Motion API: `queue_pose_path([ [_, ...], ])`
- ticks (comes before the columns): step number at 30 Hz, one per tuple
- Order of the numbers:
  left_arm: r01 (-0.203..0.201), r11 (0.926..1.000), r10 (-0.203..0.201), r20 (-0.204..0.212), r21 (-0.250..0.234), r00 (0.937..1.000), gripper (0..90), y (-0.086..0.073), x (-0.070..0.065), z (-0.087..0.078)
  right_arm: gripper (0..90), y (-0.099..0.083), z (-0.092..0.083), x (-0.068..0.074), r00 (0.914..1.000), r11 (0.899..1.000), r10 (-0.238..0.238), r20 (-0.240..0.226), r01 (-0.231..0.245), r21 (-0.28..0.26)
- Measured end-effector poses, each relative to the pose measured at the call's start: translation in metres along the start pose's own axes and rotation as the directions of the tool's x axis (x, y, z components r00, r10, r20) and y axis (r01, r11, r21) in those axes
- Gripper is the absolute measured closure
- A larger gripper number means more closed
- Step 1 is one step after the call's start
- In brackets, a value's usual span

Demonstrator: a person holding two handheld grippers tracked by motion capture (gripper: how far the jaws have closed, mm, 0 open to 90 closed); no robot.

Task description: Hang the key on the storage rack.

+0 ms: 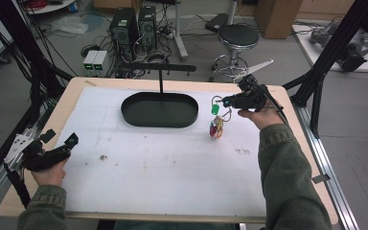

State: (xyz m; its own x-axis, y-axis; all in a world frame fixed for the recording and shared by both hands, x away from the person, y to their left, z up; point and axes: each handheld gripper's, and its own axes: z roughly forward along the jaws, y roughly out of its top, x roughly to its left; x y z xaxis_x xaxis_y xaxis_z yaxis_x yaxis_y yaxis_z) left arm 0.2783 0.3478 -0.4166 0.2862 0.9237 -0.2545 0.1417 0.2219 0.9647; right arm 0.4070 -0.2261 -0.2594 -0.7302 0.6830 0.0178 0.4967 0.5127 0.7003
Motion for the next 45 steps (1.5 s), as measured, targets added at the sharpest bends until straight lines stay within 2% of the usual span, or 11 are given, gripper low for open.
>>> queue_pose_path([
  [9,0.002,1.0,-0.002,0.001,0.0,1.0,1.7,0.0,0.0,0.0,83.3,0.021,-0.001,0.008,0.9992,0.999,-0.025,-0.031,0.023,-0.042],
  [24,0.002,1.0,-0.002,0.001,0.001,1.0,1.7,0.0,0.001,0.001,83.3,0.05,0.01,0.02,0.9964,0.997,-0.064,-0.056,0.062,-0.051],
  [28,-0.001,1.0,0.001,0.002,0.004,1.0,1.7,0.0,0.001,0.001,83.3,0.06,0.014,0.019,0.9943,0.994,-0.086,-0.063,0.082,-0.069],
  [40,-0.016,0.9998,0.016,-0.005,0.009,0.9999,1.7,0.0,0.002,0.003,83.3,0.078,0.036,0.005,0.9895,0.993,-0.085,-0.116,0.074,-0.096],
  [45,-0.017,0.9998,0.017,-0.007,0.008,0.9998,1.7,-0.001,0.003,0.003,83.3,0.083,0.045,0.005,0.9884,0.993,-0.086,-0.126,0.075,-0.089],
])
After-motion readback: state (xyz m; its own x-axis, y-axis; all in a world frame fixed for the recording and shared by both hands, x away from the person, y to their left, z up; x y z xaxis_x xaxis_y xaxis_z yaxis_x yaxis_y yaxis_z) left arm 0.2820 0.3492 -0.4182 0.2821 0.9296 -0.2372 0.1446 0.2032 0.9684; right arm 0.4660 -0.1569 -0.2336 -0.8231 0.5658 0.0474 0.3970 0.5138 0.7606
